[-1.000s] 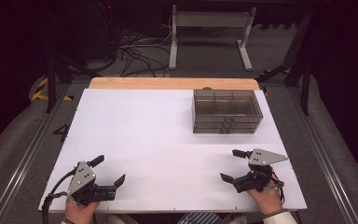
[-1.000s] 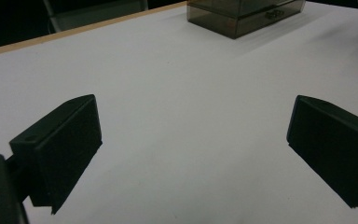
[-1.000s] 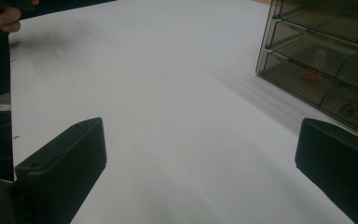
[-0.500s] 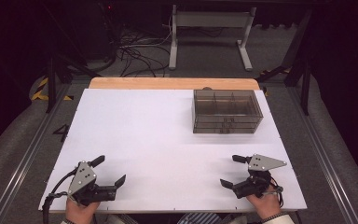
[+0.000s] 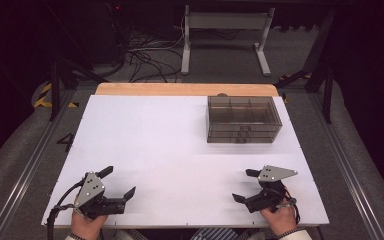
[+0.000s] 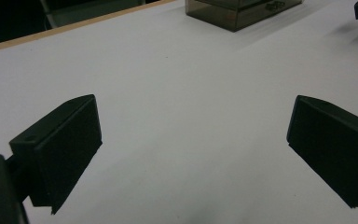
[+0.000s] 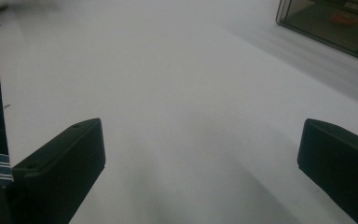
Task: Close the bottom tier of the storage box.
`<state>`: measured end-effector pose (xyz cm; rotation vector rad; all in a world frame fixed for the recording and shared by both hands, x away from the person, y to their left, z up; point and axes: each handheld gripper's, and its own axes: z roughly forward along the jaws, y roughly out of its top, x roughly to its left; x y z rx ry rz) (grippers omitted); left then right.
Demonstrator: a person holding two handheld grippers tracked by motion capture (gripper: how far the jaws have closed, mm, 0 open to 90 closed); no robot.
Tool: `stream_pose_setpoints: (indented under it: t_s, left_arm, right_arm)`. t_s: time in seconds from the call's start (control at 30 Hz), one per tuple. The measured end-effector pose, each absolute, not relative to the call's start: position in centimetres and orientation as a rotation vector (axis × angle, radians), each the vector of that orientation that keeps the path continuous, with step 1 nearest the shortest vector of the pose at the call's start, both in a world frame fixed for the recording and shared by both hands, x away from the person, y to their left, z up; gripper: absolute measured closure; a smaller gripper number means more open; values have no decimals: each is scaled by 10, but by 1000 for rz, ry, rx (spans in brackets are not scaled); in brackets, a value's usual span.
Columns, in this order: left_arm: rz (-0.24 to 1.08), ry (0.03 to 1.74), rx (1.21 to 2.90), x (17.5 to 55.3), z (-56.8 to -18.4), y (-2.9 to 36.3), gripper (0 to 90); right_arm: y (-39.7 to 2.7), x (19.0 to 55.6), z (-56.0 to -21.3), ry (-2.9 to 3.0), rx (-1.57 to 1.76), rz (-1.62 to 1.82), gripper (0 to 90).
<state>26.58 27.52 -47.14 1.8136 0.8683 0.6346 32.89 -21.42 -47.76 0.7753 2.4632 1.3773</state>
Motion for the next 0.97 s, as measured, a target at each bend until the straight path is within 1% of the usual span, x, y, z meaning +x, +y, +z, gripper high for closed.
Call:
stream_pose_setpoints:
  t_s: [0.3,0.43,0.73,0.97]
  left_arm:
    - [586,882,1781,268,-471,278,36]
    - [608,875,1801,267,-471,276,36]
    - [609,879,1806,267,-472,275,36]
    - [674,877,1855,266,-472,270,36]
  right_arm:
    - [-221,327,-476,2392,778,1489,5]
    - [-223,326,-475,2375,769,1513,3]
    - [-221,326,-476,2392,759,1486,3]
    - [-221,326,-475,2386,752,1481,3]
